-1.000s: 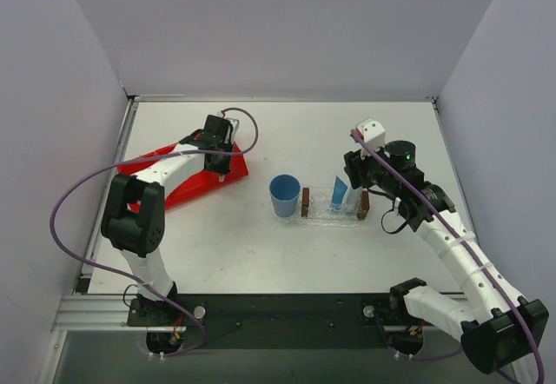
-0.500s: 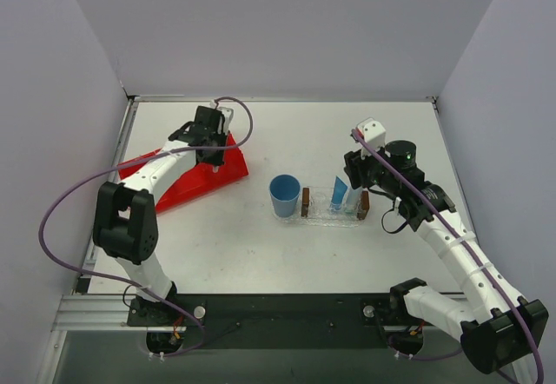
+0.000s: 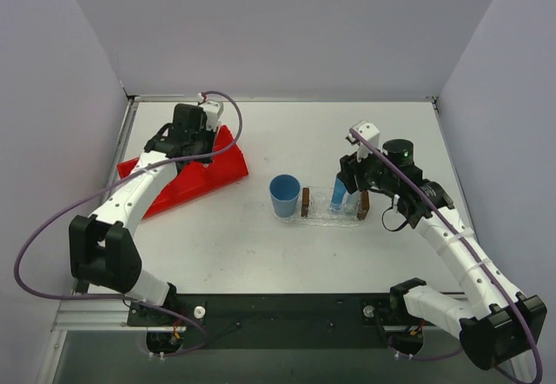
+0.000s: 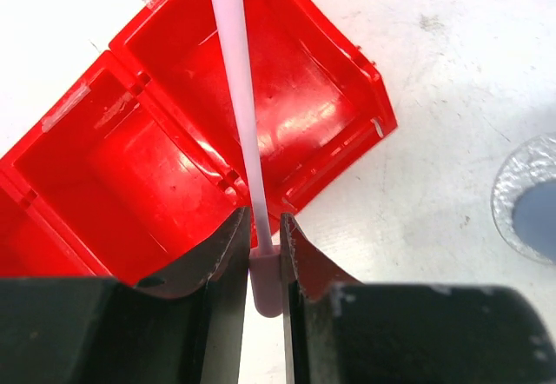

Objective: Prepare toiletry sets of a toothbrush and toothpaste on the tray

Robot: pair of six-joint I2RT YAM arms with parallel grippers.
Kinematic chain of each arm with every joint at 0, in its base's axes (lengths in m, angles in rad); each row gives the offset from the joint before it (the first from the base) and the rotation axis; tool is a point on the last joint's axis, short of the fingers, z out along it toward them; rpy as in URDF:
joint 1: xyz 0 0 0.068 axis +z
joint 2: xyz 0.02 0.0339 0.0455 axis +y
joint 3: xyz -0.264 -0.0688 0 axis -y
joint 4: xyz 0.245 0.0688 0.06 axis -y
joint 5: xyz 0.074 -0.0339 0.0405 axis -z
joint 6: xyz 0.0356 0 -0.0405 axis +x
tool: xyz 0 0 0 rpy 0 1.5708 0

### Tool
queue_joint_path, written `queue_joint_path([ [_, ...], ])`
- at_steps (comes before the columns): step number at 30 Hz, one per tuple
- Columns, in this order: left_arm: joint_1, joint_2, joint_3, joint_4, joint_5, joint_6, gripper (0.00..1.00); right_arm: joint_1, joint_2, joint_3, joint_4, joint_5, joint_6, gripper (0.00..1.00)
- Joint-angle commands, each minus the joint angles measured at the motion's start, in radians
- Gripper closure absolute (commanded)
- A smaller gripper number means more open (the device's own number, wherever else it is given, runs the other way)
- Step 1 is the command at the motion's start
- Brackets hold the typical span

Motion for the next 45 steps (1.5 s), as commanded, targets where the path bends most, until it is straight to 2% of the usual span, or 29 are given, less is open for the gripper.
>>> queue_joint_path([
  [1,0.014,-0.119,-0.037,0.011,0.139,0.085,1.0,0.0,0.014,0.076,-0.031,-0.132,0.016,0.5],
  [4,0.014,-0.183,-0.063,0.011,0.256,0.131,1.0,0.006,0.016,0.116,-0.056,-0.184,0.0,0.47],
  [5,0.014,-0.211,-0.066,0.008,0.291,0.141,1.0,0.008,0.019,0.14,-0.063,-0.209,-0.017,0.43],
  [6,0.014,-0.222,-0.064,-0.004,0.344,0.151,1.0,0.011,0.02,0.154,-0.086,-0.221,-0.029,0.23],
  [8,0.012,-0.245,-0.055,-0.024,0.408,0.182,1.0,0.015,0.031,0.198,-0.114,-0.265,-0.059,0.16],
  [15,0.011,-0.301,-0.03,-0.107,0.659,0.266,1.0,0.037,0.065,0.303,-0.232,-0.409,-0.198,0.16],
  [20,0.0,-0.34,-0.029,-0.159,0.796,0.323,1.0,0.109,0.085,0.35,-0.293,-0.424,-0.289,0.16],
  [27,-0.025,-0.366,-0.02,-0.195,0.883,0.352,1.0,0.274,0.135,0.407,-0.33,-0.263,-0.396,0.16],
  [35,-0.083,-0.38,-0.024,-0.25,0.934,0.38,1.0,0.448,0.213,0.446,-0.326,0.025,-0.516,0.19],
  [45,-0.131,-0.403,-0.018,-0.334,0.975,0.432,1.0,0.535,0.253,0.433,-0.294,0.144,-0.606,0.22],
])
